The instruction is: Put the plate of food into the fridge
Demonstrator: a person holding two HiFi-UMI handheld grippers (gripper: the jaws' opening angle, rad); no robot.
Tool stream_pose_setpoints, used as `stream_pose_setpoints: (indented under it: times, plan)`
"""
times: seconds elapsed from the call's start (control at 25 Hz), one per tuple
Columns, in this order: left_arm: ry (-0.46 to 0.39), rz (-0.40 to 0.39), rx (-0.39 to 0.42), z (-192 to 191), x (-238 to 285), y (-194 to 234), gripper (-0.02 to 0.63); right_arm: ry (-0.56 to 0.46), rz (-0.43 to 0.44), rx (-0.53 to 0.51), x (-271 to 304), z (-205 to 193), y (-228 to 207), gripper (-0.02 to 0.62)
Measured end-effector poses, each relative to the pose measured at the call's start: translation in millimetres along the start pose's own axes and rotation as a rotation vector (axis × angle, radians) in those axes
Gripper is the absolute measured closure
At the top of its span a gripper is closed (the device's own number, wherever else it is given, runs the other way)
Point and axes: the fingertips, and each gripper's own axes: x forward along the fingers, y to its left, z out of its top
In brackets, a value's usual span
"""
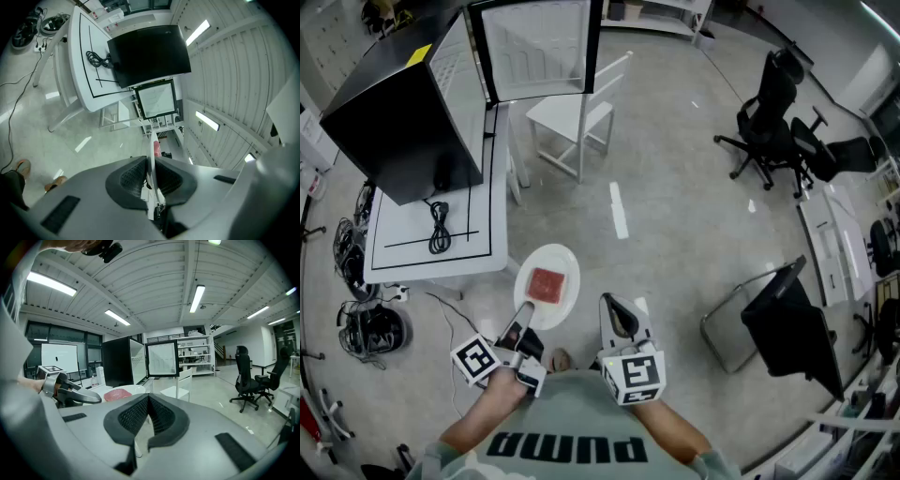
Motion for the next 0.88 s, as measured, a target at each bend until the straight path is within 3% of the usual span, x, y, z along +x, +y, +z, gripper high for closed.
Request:
stream_pose_setpoints:
  times: [0.88]
  plan:
    - [-0.001,0.03,-0.001,7.5,9.4,11.6,0.569,0.015,-0.01,0.035,14.1,-9.0,-13.0,0.591]
